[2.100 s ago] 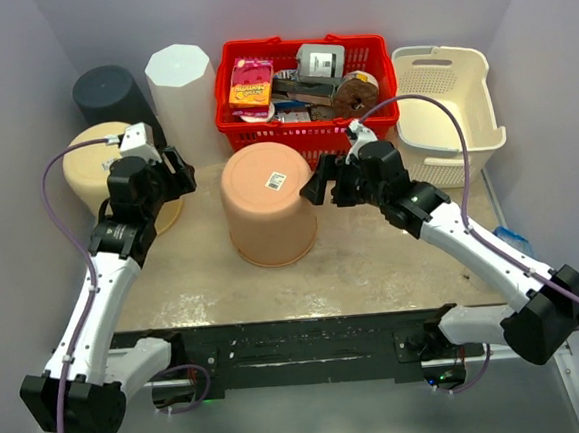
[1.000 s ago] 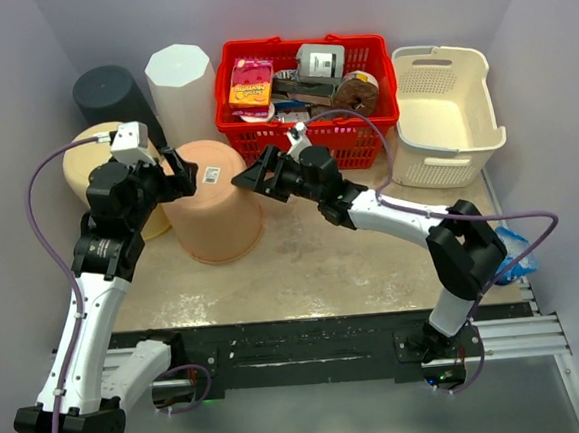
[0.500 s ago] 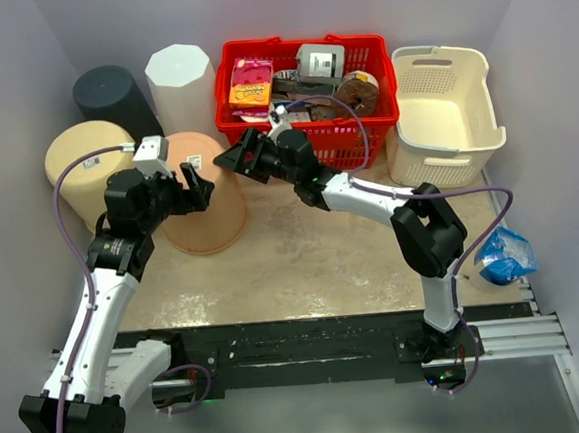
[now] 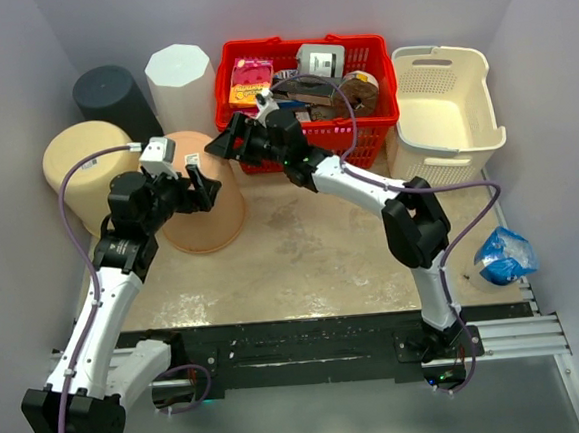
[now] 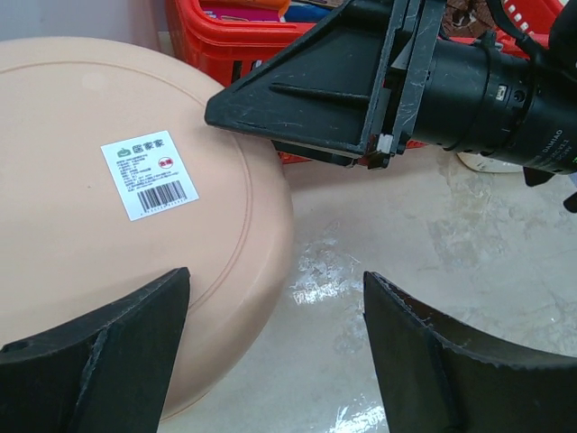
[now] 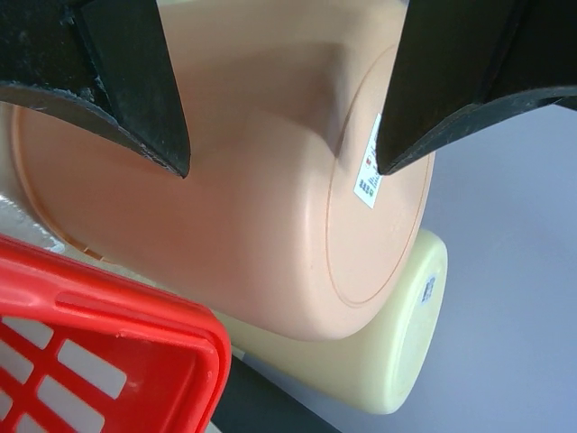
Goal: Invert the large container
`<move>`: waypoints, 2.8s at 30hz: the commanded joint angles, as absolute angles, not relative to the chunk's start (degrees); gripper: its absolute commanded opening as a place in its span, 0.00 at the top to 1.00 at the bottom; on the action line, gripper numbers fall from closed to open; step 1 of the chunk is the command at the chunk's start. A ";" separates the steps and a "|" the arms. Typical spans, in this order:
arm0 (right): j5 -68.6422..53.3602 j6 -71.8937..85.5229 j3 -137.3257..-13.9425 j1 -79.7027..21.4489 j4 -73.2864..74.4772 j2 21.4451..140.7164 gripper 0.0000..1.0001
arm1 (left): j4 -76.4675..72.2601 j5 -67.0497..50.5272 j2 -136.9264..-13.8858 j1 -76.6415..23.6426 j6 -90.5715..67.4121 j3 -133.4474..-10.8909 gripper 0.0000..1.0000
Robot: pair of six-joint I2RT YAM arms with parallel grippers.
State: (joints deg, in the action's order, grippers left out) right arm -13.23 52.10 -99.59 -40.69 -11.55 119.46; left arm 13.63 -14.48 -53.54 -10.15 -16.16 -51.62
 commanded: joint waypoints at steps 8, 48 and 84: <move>-4.15 36.58 -96.35 -33.23 1.48 97.42 0.10 | 14.95 -17.40 -58.79 -10.28 -15.47 -47.55 0.19; 14.15 6.42 -81.74 -6.06 22.59 91.58 0.24 | 14.68 -15.29 -57.40 -10.28 -13.18 -62.31 0.11; 6.61 16.79 -64.09 -5.71 33.93 72.96 0.52 | 14.85 -16.96 -56.60 -10.28 -14.24 -58.80 0.11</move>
State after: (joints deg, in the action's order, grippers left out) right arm 12.75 13.45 -67.99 -5.93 29.69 77.38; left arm 15.92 -15.77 -57.06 -10.15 -13.93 -59.11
